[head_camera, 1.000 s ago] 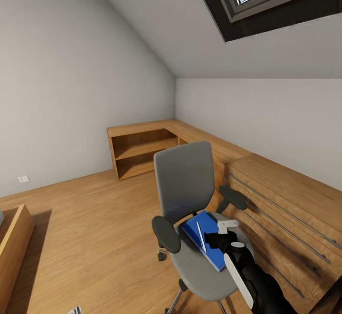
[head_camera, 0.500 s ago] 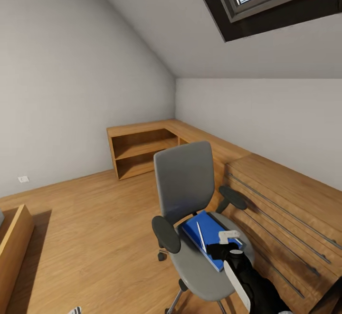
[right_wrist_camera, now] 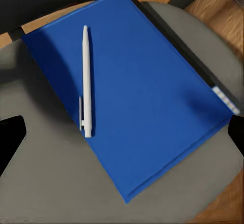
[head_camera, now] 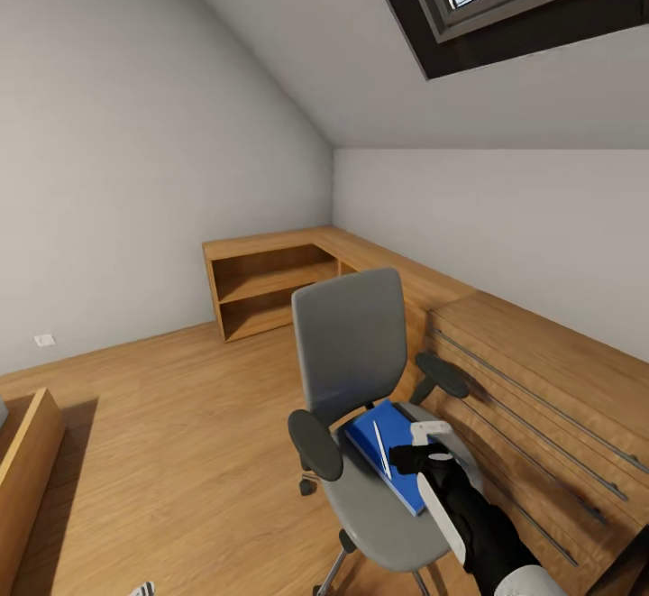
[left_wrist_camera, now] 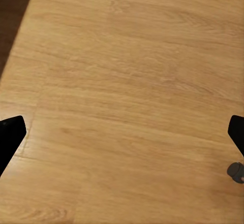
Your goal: In the bedroom, organize the workspace by keeping the computer under the desk, ensuring the monitor is on the desk, placing the keyboard on the desk next to the monitor, placing the mouse on the desk next to the keyboard, moving the folder from the swivel chair onto the desk next to the mouse, stacking the notebook on top of the folder with the pen on top of the notebook, and positioning the swivel chair next to the desk.
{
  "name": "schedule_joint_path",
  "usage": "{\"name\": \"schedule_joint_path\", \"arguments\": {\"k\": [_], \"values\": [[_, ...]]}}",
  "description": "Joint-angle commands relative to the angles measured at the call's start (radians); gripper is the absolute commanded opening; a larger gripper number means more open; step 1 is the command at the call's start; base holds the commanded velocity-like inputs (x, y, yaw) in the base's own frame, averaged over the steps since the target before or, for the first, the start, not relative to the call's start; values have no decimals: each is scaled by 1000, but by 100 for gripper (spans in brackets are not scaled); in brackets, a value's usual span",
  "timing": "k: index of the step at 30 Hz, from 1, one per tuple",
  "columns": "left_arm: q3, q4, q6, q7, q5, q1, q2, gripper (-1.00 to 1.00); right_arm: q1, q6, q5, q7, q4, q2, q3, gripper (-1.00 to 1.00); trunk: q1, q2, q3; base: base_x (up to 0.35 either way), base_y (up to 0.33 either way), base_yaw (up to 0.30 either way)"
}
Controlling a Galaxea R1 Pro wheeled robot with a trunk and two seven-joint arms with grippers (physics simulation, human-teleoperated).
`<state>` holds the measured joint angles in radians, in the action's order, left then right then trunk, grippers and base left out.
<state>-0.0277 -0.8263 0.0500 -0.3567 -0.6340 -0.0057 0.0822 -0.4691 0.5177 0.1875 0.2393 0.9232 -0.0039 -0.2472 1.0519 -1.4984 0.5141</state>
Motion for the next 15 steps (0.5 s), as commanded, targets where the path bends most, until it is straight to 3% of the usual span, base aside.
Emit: {"name": "schedule_joint_path", "arguments": {"k": [1,11,15], "values": [[-3,-1,5,-4,-10,0,1,100,-2,16,12,10,2,-1,-3,100,0,-1,1,0,0,0],[-3,-7,5,-3,-9,0,1,100,-3,82,20,9,112,-3,2,100,0,-1,1,0,0,2],[-4,-8,5,-3,-9,0,1,100,-3,88,20,9,117,-3,2,100,0,-1,4,0,0,103]]}}
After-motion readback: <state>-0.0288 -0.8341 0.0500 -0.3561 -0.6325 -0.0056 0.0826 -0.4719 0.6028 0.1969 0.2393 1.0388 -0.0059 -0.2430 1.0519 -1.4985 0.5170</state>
